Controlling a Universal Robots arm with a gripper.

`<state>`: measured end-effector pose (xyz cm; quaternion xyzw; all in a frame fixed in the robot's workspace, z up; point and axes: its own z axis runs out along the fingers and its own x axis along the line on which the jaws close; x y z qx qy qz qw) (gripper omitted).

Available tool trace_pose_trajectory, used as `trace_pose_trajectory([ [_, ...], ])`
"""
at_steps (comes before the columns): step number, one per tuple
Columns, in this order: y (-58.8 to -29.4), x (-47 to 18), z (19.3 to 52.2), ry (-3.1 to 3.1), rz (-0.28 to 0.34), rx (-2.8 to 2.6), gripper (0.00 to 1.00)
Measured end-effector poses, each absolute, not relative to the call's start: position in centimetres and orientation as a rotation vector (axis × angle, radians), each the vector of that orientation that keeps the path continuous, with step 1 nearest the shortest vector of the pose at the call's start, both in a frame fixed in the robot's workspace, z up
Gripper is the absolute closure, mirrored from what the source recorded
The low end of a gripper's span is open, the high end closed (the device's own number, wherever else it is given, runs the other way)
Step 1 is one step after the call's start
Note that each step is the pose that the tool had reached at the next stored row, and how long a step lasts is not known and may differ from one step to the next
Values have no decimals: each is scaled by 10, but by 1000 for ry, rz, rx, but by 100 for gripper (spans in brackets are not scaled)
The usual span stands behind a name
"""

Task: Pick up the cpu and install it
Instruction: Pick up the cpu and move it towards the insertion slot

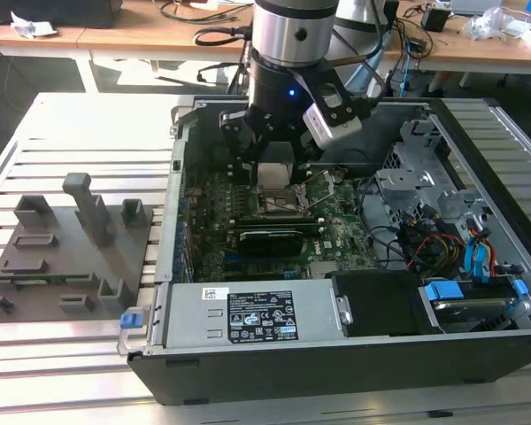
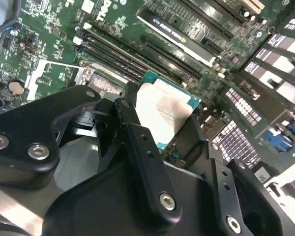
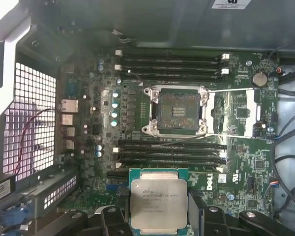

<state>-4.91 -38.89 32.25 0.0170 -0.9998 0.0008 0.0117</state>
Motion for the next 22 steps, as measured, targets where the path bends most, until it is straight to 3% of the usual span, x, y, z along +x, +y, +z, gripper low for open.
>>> trace_pose_trajectory([
  [22, -339, -23, 292, -3112, 1, 53, 45],
])
